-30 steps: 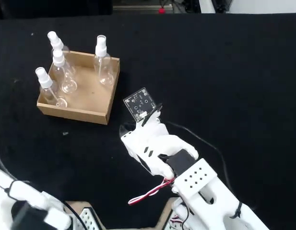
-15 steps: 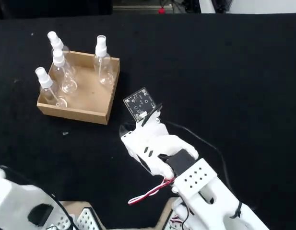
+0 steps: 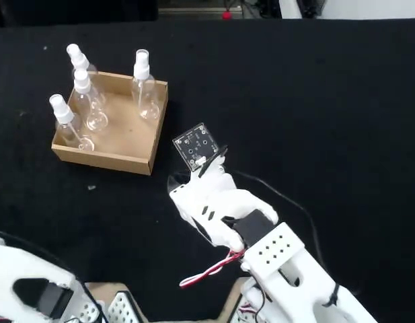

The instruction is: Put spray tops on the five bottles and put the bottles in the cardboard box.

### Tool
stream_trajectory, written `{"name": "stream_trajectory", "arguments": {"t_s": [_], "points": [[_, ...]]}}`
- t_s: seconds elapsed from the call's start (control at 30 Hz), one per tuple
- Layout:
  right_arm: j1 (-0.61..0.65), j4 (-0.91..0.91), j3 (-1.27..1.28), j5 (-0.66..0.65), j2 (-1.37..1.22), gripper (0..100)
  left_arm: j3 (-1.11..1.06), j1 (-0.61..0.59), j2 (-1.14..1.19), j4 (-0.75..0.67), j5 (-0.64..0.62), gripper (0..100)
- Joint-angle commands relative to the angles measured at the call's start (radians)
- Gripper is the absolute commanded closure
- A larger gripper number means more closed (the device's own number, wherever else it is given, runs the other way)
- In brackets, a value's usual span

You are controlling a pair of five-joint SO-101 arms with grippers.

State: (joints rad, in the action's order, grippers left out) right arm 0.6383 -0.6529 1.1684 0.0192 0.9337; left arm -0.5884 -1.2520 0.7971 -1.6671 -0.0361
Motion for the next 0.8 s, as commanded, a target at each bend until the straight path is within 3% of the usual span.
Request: {"name": "stream_trajectory", "arguments": {"t_s": [0.0,0.37,0.57,0.77], "points": [[0.008,0.021,-0.002,-0.009,0.007,97.2,0.199,0.005,0.150,-0.048,0.064,84],[0.008,0.021,-0.002,-0.009,0.007,97.2,0.315,-0.035,0.307,-0.040,0.086,84],[0.008,0.021,-0.002,-0.009,0.007,97.2,0.328,-0.051,0.296,0.155,0.084,84],[0.008,0.023,-0.002,-0.009,0.007,97.2,0.328,-0.056,0.296,0.169,0.083,81]]}}
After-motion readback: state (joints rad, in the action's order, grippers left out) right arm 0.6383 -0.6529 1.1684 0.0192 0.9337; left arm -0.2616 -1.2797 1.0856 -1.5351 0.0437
